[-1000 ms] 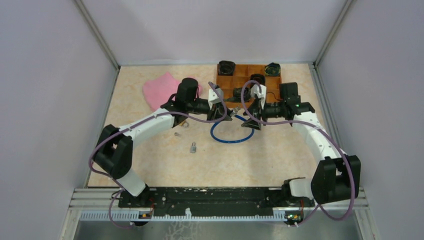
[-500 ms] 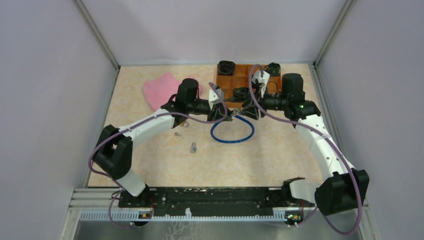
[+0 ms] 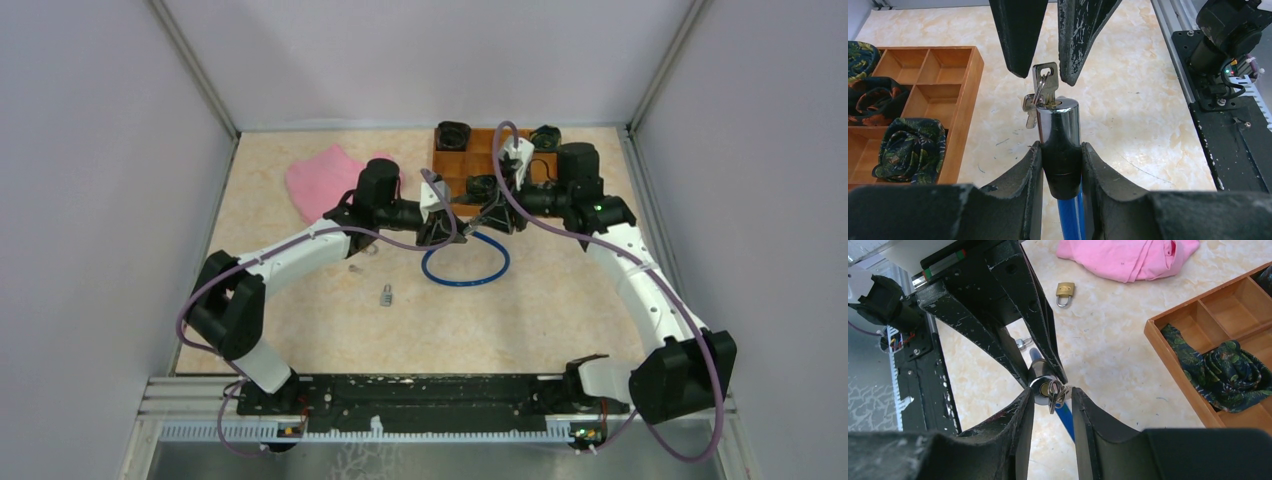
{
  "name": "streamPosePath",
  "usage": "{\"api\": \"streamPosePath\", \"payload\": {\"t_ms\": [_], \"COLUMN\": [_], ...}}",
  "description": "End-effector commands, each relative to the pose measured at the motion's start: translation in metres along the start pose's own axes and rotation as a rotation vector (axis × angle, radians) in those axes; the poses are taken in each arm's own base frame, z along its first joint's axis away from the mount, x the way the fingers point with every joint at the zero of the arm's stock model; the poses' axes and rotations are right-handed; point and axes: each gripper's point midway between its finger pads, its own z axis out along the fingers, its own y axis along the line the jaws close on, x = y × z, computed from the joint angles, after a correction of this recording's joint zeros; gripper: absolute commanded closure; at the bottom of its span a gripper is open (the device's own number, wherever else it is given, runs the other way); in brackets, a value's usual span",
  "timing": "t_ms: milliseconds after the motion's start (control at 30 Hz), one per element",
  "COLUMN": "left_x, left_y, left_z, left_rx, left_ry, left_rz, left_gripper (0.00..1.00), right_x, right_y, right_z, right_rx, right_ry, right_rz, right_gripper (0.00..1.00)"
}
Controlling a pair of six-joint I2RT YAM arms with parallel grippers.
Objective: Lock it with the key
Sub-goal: Lock the lock.
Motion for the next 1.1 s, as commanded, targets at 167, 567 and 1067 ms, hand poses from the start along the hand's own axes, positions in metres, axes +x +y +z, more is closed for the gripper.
{"api": "streamPosePath", "payload": {"t_ms": [167, 567, 1067], "left_x": [0.008, 0.008, 0.006], "left_y": [-0.007, -0.012, -0.028], "left_z": [-0.002, -0.003, -0.002], "left_rx": [0.012, 0.045, 0.152], "left_ry": [0.039, 0.045, 0.041], "left_rz": [0.009, 0.024, -0.029], "left_gripper": [0.99, 0.99, 1.00], "right_x": [-0.013, -0.015, 0.003], "right_y": [0.003, 0.004, 0.003], "right_z": [-0.004, 0.002, 0.004], "right_rx": [-0.015, -0.073, -0.219], "right_ry": [-0.007, -0.027, 0.020], "right_rz": [-0.078, -0.151, -0.636], "right_gripper": [0.73, 0.89, 1.00]}}
